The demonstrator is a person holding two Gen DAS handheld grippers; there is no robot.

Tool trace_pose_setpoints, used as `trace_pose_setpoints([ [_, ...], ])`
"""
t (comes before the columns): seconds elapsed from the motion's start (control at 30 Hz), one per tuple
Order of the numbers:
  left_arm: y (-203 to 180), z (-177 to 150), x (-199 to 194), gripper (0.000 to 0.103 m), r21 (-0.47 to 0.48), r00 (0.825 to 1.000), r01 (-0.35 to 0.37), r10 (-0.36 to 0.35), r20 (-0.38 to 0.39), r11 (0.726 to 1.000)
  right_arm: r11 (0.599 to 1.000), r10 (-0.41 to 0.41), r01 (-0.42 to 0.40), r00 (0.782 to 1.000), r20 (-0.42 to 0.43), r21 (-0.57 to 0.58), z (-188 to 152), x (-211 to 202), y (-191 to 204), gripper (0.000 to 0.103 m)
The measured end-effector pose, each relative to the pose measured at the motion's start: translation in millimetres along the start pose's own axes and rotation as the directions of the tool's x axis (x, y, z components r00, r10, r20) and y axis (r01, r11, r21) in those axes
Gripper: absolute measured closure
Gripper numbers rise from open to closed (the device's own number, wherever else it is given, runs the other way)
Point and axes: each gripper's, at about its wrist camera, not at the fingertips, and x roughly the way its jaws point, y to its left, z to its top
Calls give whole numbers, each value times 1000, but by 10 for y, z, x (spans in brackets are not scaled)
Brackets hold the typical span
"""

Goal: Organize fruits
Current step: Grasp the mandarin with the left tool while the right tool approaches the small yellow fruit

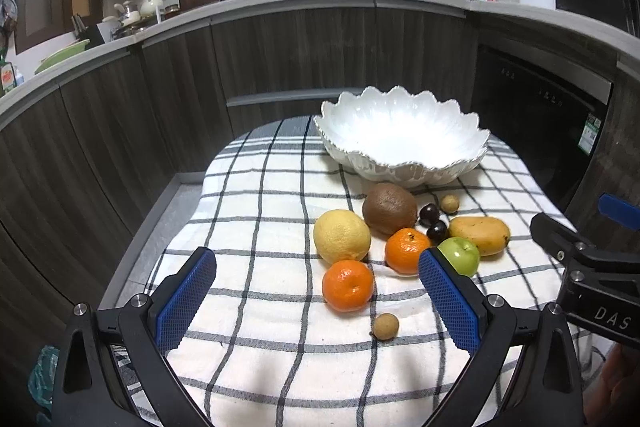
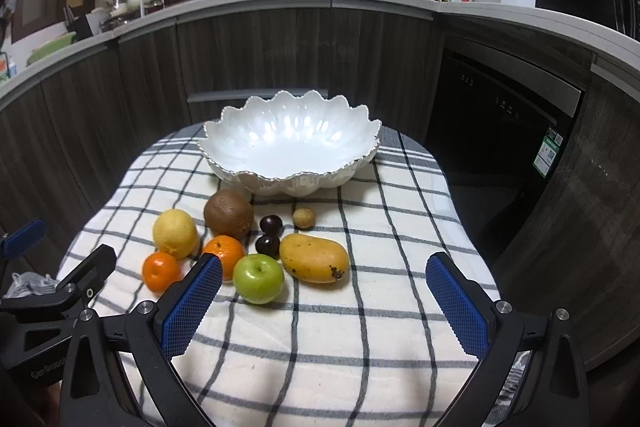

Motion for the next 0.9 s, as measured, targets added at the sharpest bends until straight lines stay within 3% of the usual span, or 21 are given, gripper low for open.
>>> trace_pose_setpoints([
  [0.37, -59, -35, 373, 0, 11, 996, 16, -15, -89, 1000, 999, -32, 31, 998, -63, -18, 4, 265, 15, 0],
  [0.9, -192, -161, 872, 35, 52, 973, 49, -36, -227, 997, 999, -43, 41, 988, -149, -14, -49, 672, 8, 3],
])
